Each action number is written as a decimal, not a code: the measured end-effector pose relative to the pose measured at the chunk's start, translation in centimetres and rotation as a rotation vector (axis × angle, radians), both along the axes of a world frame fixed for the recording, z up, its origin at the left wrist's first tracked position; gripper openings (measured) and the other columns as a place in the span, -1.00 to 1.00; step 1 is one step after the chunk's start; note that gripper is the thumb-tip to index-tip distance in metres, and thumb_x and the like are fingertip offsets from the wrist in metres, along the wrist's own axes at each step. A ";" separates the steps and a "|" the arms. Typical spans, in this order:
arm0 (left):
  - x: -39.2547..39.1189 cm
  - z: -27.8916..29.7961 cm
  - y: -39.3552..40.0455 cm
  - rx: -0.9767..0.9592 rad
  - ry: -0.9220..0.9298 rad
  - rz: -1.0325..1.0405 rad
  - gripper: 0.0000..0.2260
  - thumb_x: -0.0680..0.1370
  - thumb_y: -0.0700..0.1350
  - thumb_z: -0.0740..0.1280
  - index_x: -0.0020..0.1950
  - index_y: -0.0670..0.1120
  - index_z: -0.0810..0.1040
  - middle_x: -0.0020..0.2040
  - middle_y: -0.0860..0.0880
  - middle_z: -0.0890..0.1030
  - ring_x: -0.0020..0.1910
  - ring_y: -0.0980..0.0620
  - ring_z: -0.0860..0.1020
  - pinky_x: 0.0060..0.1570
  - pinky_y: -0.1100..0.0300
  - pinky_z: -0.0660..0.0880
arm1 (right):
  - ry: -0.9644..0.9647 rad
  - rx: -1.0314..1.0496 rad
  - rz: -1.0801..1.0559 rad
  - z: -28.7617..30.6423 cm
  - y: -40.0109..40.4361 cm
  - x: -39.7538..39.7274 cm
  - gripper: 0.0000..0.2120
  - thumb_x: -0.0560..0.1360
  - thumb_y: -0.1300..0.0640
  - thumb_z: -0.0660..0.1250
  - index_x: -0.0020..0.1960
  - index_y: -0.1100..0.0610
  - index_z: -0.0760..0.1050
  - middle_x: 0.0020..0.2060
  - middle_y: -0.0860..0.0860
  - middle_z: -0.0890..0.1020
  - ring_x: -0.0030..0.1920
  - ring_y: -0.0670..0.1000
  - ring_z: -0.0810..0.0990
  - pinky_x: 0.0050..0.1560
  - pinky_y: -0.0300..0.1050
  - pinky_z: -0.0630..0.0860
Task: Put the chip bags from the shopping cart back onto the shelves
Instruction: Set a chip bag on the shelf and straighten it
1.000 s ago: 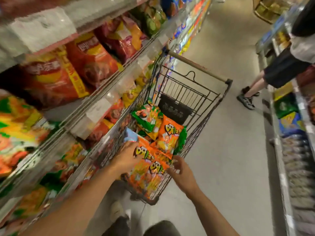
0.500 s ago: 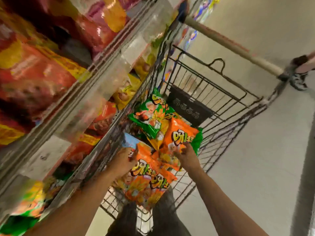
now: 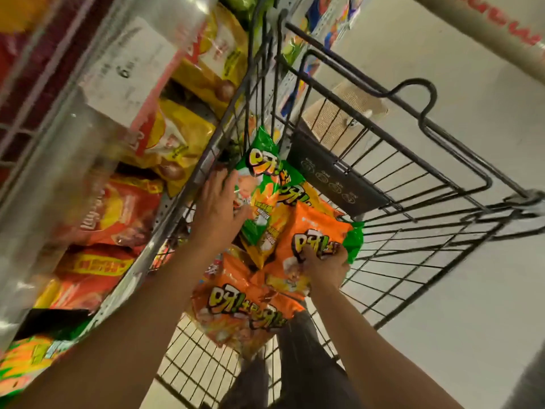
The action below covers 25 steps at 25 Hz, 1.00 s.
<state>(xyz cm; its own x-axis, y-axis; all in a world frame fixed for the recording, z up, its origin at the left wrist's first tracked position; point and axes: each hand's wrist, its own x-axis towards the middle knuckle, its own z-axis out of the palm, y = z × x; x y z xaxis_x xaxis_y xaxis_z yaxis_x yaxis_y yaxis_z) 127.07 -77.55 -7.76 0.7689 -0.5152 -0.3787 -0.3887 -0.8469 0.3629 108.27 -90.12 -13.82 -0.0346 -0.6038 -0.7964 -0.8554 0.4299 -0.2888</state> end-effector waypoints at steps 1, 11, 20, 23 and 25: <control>0.6 -0.6 -1.0 0.087 0.061 0.014 -0.29 0.60 0.11 0.33 0.63 -0.11 0.12 0.60 -0.17 0.21 0.58 -0.19 0.14 0.53 -0.16 0.16 | -0.005 0.034 -0.042 -0.5 -0.3 0.0 -0.10 0.40 -0.05 0.56 0.58 0.12 0.17 0.43 0.23 0.36 0.44 0.29 0.37 0.44 0.20 0.36; 3.4 -2.2 -3.5 0.093 0.503 0.306 -0.36 0.40 0.23 0.52 0.34 -0.12 0.53 0.38 -0.17 0.47 0.29 -0.20 0.50 0.20 -0.11 0.56 | -0.336 0.437 -0.419 -0.9 0.9 -0.8 -0.53 0.33 0.04 0.65 0.16 -0.05 0.54 0.17 0.10 0.69 0.14 0.20 0.67 0.24 0.31 0.57; -3.9 3.1 2.7 -0.066 0.504 0.453 -0.47 0.33 0.34 0.39 0.15 0.04 0.53 0.13 -0.03 0.60 0.16 -0.13 0.57 0.14 -0.08 0.56 | -0.595 0.346 -0.268 4.9 1.6 -3.1 -0.22 0.35 -0.02 0.62 0.49 0.02 0.38 0.27 0.06 0.65 0.28 0.18 0.61 0.36 0.32 0.48; -6.8 6.3 5.6 -0.210 0.539 0.562 -0.22 0.41 0.36 0.42 0.52 0.02 0.32 0.46 -0.03 0.42 0.36 -0.14 0.46 0.21 -0.02 0.45 | -0.782 0.427 -0.049 9.2 0.6 -4.6 -0.23 0.36 0.04 0.62 0.48 0.04 0.39 0.29 0.09 0.65 0.29 0.21 0.61 0.33 0.29 0.51; -9.3 9.4 7.7 -0.355 0.536 0.596 -0.21 0.36 0.40 0.44 0.51 0.12 0.36 0.44 0.05 0.46 0.31 -0.07 0.51 0.17 -0.03 0.52 | -0.878 0.475 0.124 12.6 0.3 -6.7 -0.35 0.40 0.19 0.56 0.44 0.11 0.43 0.25 0.13 0.67 0.27 0.22 0.63 0.24 0.18 0.60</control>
